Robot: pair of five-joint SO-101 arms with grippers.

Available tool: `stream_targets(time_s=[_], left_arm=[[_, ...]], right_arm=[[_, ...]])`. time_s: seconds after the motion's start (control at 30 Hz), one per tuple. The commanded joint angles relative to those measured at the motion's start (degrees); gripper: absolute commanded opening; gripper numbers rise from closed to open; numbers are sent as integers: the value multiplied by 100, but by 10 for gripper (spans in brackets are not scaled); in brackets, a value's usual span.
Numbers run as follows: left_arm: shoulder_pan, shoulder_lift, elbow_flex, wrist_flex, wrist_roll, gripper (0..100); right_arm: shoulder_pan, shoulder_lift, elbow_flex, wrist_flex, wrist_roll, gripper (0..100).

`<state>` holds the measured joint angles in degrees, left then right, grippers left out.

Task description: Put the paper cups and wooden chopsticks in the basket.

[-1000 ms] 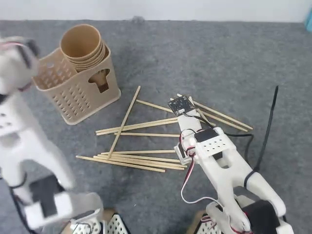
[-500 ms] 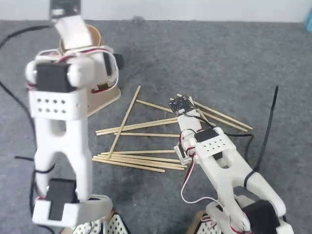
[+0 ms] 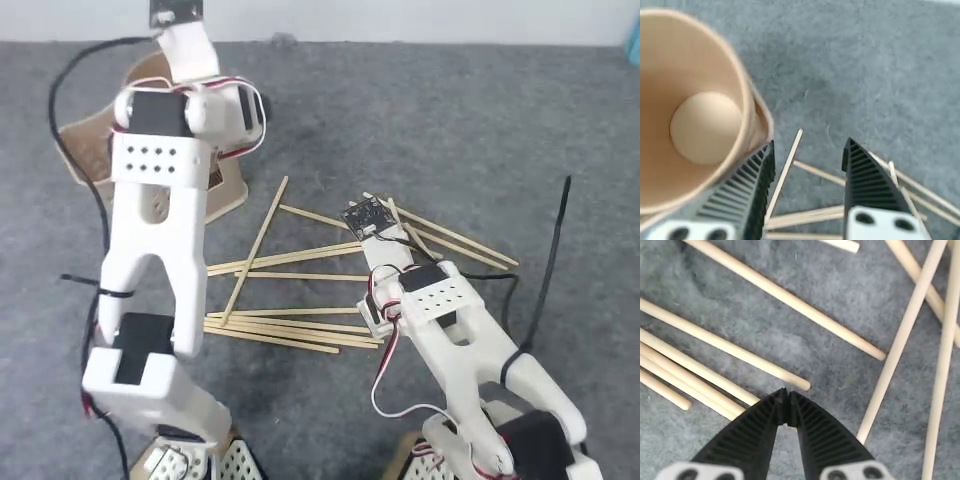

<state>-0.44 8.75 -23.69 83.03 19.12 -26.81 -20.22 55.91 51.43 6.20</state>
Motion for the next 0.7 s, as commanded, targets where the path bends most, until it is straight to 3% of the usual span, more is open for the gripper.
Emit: stream_targets(time_s=[0.0,0.4,0.67], left_arm=[[18,-26,-75,-334,62,214],[0,-26,-734,-211,35,214],[-545,62,-2325,-97,70,214]], right_arm=[[119,-242,-18,-92,79,9],[110,-242,-18,-92,79,9],[110,-242,-9,-92,79,9]])
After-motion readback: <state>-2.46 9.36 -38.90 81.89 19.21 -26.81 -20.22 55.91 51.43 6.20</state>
